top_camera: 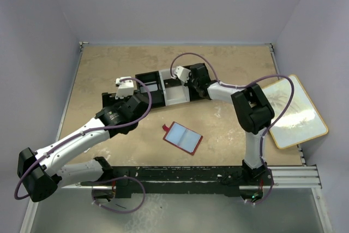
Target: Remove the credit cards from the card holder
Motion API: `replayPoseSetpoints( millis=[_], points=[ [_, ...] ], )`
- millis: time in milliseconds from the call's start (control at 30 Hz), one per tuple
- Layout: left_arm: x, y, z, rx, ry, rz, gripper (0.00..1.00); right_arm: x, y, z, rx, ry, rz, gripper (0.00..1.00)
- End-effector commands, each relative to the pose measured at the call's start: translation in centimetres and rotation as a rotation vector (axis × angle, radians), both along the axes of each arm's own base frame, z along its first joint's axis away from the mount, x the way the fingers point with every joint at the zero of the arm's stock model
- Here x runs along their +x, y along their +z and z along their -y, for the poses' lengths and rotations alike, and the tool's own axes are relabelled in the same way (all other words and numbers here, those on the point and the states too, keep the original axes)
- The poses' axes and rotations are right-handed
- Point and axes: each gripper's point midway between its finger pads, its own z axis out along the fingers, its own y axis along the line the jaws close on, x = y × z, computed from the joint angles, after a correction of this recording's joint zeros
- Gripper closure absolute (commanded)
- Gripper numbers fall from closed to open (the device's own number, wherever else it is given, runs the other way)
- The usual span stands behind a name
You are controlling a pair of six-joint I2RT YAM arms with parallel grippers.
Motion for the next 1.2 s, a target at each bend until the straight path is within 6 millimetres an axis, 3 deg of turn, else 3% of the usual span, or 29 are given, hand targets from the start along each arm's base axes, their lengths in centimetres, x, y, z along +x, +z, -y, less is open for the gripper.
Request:
replayPoseSetpoints(
  millis=[0, 333, 600, 767, 1033, 1167],
  points=[
    [0.3, 0.9, -0.4, -0.005, 0.026, 0.039, 0.14, 1.6, 1.3, -0.8, 0.027, 0.018, 0.039, 1.00],
    [0.3, 0.9, -0.3, -0.001, 0.027, 0.036, 0.14, -0.2, 0.9, -1.7, 0.096, 0.080, -0.075, 0.95],
    [0.4, 0.7, -0.2, 0.003, 0.024, 0.029, 0.14, 0.0, 2.2, -0.9, 0.124, 0.034, -0.094, 0.87],
    [0.4, 0.7, -0.2, 0.003, 0.022, 0.028, 0.14, 0.0, 3.3, -1.0, 0.176, 0.010, -0.090, 0.74],
    [0.4, 0.6, -0.2, 0.005, 0.021, 0.024, 0.14, 0.2, 4.1, -1.0, 0.246, -0.028, -0.078, 0.73],
    [0.4, 0.6, -0.2, 0.007, 0.019, 0.023, 0.14, 0.4, 5.9, -1.4, 0.364, -0.083, -0.060, 0.73]
  ],
)
